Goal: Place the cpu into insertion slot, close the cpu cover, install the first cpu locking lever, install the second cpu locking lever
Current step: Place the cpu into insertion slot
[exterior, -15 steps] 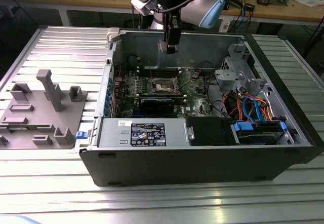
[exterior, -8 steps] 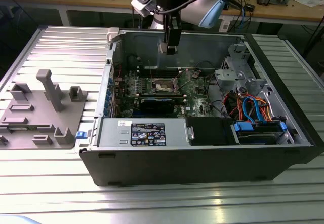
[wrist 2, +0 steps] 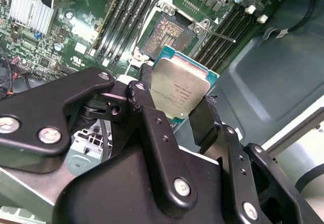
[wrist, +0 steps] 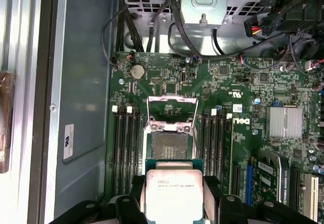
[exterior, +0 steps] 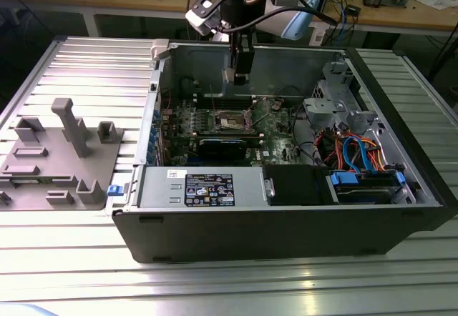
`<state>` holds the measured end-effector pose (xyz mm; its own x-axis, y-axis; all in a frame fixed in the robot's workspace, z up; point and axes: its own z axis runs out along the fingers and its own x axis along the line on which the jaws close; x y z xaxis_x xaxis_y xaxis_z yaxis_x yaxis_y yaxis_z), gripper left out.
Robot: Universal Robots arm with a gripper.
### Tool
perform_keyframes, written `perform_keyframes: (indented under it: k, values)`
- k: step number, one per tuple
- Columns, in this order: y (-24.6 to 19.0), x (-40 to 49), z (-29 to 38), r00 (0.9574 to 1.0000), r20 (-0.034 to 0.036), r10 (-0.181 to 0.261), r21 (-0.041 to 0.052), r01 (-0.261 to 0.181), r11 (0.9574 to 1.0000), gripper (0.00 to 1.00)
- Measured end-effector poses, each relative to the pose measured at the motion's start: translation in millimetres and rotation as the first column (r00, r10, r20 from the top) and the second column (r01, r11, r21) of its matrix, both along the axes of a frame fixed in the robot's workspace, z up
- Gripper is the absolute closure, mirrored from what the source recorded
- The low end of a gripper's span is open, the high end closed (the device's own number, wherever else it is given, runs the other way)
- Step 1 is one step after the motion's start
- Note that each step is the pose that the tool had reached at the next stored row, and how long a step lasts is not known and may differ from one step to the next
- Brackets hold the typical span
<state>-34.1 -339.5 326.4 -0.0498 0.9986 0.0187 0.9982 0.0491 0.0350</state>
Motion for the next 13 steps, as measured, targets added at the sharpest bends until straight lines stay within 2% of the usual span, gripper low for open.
perform_keyframes:
  k: [13]
  values:
    - [0.0, 0.0, -0.1, 1.0000, 0.0001, 0.000, -0.0045, 0.000, 1.0000, 0.46]
